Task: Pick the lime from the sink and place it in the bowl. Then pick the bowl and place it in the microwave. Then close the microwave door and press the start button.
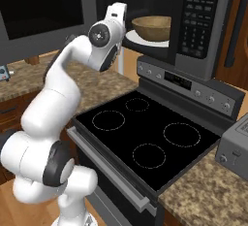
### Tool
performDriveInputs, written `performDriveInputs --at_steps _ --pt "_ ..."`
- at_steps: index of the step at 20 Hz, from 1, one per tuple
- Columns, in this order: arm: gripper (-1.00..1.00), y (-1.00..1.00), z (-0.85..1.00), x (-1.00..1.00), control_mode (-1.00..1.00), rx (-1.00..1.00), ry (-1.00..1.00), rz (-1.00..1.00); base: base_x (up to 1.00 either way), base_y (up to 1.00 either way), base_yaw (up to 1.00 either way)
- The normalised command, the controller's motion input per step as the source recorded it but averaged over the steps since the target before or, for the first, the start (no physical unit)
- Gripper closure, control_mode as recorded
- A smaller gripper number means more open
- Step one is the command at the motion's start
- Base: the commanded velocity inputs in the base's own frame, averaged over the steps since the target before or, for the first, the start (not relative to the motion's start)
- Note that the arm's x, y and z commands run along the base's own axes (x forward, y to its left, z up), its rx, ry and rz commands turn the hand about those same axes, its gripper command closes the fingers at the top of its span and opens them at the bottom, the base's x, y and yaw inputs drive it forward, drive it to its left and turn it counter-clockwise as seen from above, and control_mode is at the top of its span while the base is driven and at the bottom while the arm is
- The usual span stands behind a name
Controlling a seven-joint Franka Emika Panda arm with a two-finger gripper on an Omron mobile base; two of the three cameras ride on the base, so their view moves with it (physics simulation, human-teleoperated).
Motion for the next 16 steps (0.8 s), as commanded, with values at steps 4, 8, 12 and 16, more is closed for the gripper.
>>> performDriveInputs --at_steps 4,8,12,16 --pt "-1.0 0.4 0.51 -1.0 -1.0 0.0 0.0 0.0 0.0 0.0 0.0" --pt "-1.0 0.2 0.64 -1.0 -1.0 0.0 0.03 0.0 0.0 0.0 0.0" --pt "-1.0 0.16 0.51 -1.0 -1.0 0.0 0.21 0.0 0.0 0.0 0.0" --pt "-1.0 0.47 0.02 -1.0 -1.0 0.0 0.11 -0.01 0.0 0.0 0.0"
